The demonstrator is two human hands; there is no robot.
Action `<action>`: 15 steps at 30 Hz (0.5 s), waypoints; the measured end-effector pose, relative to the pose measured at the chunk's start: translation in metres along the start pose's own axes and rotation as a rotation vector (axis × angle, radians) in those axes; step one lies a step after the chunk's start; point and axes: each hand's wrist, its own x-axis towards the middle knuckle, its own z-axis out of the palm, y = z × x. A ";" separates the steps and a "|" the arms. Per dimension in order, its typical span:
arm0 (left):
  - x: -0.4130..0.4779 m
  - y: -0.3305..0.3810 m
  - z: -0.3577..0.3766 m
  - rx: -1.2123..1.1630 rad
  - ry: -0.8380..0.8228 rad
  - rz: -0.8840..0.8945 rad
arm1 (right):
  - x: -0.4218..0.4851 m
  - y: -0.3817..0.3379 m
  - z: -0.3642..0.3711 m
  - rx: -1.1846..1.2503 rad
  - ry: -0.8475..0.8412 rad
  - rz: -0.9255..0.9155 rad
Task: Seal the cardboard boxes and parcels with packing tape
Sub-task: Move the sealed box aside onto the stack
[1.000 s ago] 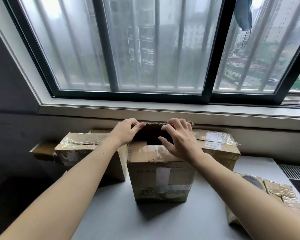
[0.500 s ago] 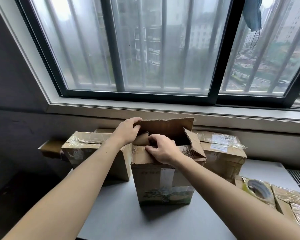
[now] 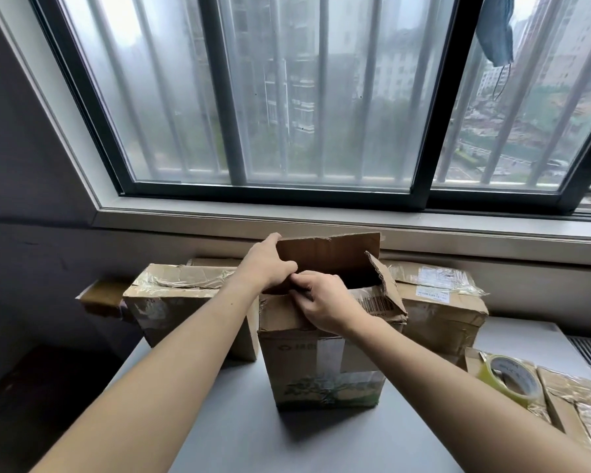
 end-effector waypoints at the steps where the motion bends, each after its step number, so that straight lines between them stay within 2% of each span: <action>1: 0.000 0.002 -0.001 0.030 -0.019 -0.002 | 0.002 0.001 -0.002 -0.035 0.052 -0.007; 3: 0.002 0.004 -0.002 0.083 -0.061 -0.003 | 0.006 0.004 -0.012 -0.120 0.224 -0.020; 5: 0.002 0.005 -0.002 0.111 -0.101 -0.010 | 0.011 0.009 -0.023 -0.306 0.396 -0.046; 6: 0.002 0.006 -0.001 0.121 -0.118 -0.014 | 0.014 0.011 -0.029 -0.429 0.414 -0.016; 8: 0.000 0.009 0.003 0.162 -0.141 -0.019 | 0.016 0.012 -0.043 -0.633 0.289 0.155; 10: -0.001 0.012 0.007 0.212 -0.144 -0.022 | 0.018 0.008 -0.059 -0.735 0.069 0.354; 12: 0.000 0.013 0.008 0.238 -0.142 -0.024 | 0.021 0.006 -0.079 -0.729 -0.091 0.484; 15: 0.002 0.012 0.008 0.259 -0.140 -0.020 | 0.023 0.017 -0.103 -0.655 -0.145 0.590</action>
